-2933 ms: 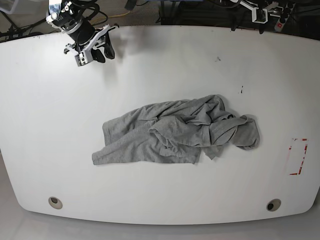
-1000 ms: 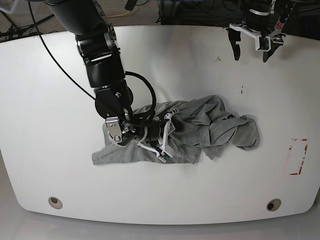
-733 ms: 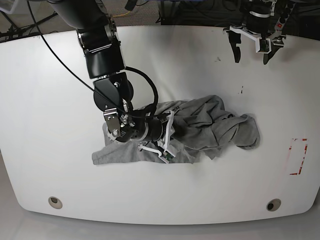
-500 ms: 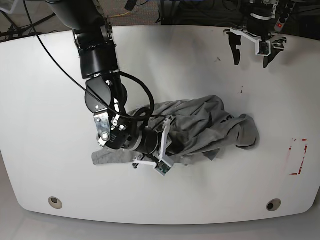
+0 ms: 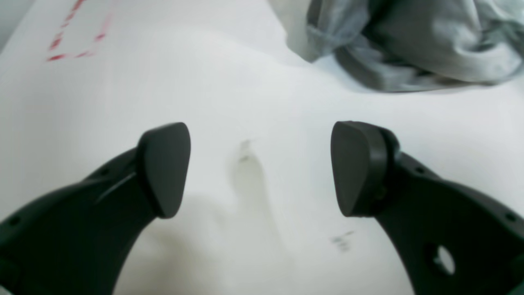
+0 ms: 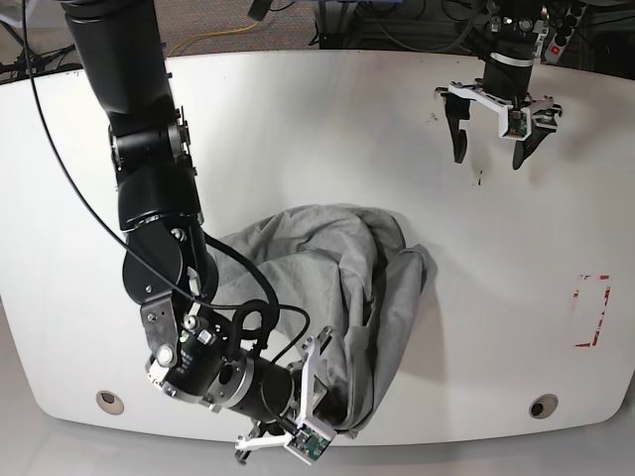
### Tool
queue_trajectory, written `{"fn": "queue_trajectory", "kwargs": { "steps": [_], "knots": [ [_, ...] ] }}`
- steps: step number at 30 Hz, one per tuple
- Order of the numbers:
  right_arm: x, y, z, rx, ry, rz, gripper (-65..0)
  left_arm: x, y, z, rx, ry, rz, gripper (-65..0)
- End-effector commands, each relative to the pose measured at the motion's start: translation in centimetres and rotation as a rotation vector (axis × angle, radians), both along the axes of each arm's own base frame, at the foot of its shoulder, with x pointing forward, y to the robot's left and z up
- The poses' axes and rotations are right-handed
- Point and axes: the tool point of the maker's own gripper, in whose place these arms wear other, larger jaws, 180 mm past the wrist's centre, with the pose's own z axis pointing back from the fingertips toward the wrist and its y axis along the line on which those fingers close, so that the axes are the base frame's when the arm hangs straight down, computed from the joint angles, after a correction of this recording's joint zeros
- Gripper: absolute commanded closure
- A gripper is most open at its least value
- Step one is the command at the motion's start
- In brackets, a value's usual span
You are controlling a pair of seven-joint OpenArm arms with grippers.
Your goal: Fold the T-shirt properly
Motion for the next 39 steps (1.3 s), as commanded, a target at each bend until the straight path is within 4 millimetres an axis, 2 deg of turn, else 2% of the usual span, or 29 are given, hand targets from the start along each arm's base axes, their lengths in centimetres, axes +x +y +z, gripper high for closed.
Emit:
{"fn": "queue_trajectory", "kwargs": {
  "steps": [1, 6, 12, 15, 18, 20, 25, 29, 32, 39],
  "knots": [
    [0.4, 0.4, 5.8, 0.038, -0.131, 0.022, 0.0, 1.2, -2.0, 0.8, -0.032, -0.049, -0.048, -50.4],
    [1.0, -0.4, 10.7, 0.022, -0.238, 0.007, 0.0, 3.0, -5.0, -0.7, -0.074, -0.006, -0.109, -50.4],
    [1.1, -1.4, 16.2, 0.007, -0.355, -0.013, 0.0, 6.3, -8.9, -1.7, -0.094, 0.056, -0.195, -50.4],
    [0.9, -1.6, 18.2, 0.002, -0.399, -0.020, 0.0, 8.1, -10.5, -2.0, -0.116, 0.053, -0.212, -50.4],
    [0.7, -1.6, 19.5, 0.001, -0.427, -0.021, 0.0, 9.9, -10.8, -2.1, -0.125, 0.043, -0.202, -50.4],
    [0.8, -2.3, 20.1, -0.008, -0.443, -0.035, 0.0, 10.9, -10.7, -2.4, -0.117, 0.041, -0.200, -50.4],
    [0.9, -3.1, 20.7, -0.017, -0.456, -0.052, 0.0, 15.0, -11.4, -0.6, -0.136, -0.020, -0.184, -50.4],
    [0.8, -3.5, 21.0, -0.019, -0.464, -0.057, 0.0, 17.5, -9.9, 0.8, -0.128, -0.062, -0.146, -50.4],
    [0.7, -3.4, 21.1, -0.017, -0.467, -0.056, 0.0, 19.2, -9.3, 0.7, -0.118, -0.062, -0.130, -50.4],
    [0.8, -3.4, 20.8, -0.016, -0.462, -0.054, 0.0, 20.9, -8.9, 0.3, -0.114, -0.050, -0.122, -50.4]
  ]
}}
